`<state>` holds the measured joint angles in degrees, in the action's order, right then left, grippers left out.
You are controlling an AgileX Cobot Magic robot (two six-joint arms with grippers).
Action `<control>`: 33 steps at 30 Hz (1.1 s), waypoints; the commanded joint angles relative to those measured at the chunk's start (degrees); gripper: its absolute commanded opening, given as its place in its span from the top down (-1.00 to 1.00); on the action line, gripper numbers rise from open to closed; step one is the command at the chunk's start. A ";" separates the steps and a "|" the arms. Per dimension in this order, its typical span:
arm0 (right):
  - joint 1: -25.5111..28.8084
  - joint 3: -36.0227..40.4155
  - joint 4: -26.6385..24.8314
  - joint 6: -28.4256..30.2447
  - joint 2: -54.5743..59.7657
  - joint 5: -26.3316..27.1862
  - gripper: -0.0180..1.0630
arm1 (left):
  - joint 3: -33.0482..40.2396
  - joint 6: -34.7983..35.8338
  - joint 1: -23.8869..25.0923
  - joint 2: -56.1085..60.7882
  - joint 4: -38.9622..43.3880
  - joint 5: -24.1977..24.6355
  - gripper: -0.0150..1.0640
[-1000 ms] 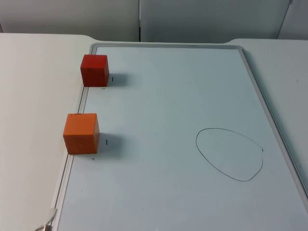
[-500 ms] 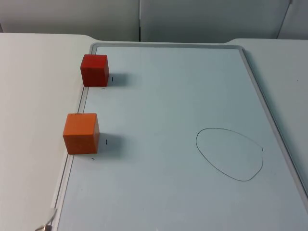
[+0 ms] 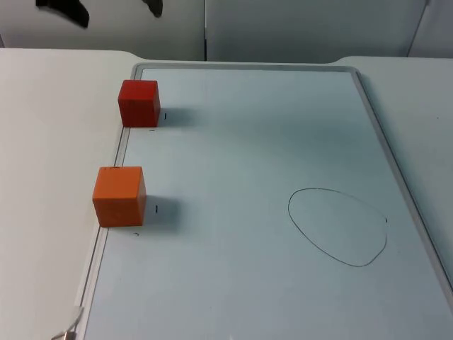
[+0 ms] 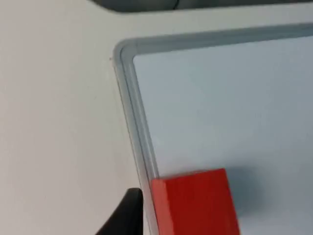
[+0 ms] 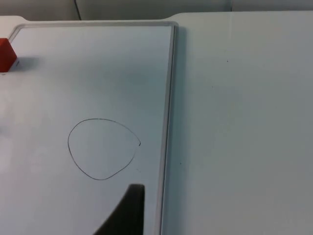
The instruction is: Pick up one cube with the left hand and another cube with the right hand. First place the cube in the right hand at the target position, then stack the cube in the left hand on top.
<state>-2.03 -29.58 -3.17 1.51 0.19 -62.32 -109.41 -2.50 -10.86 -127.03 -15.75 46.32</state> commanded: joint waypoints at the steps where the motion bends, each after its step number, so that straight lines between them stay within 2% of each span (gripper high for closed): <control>1: 0.30 0.42 0.35 0.01 -0.19 0.49 -0.97 | -1.18 1.62 -0.23 -2.07 0.49 2.11 -0.96; 10: 0.30 0.42 0.24 0.01 -0.19 0.49 -0.97 | -1.28 2.50 -2.46 -8.13 1.02 2.99 -0.96; 19: 0.30 0.42 0.12 0.01 -0.19 0.49 -0.97 | -1.28 4.65 -4.81 -10.95 5.58 -1.42 -0.96; 33: 0.30 0.42 0.12 0.01 -0.19 0.49 -0.97 | -1.28 5.09 -4.81 -12.35 6.11 -3.69 -0.96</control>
<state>-2.03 -29.58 -3.17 1.51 0.19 -62.32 -110.23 2.07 -15.40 -139.54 -9.50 43.30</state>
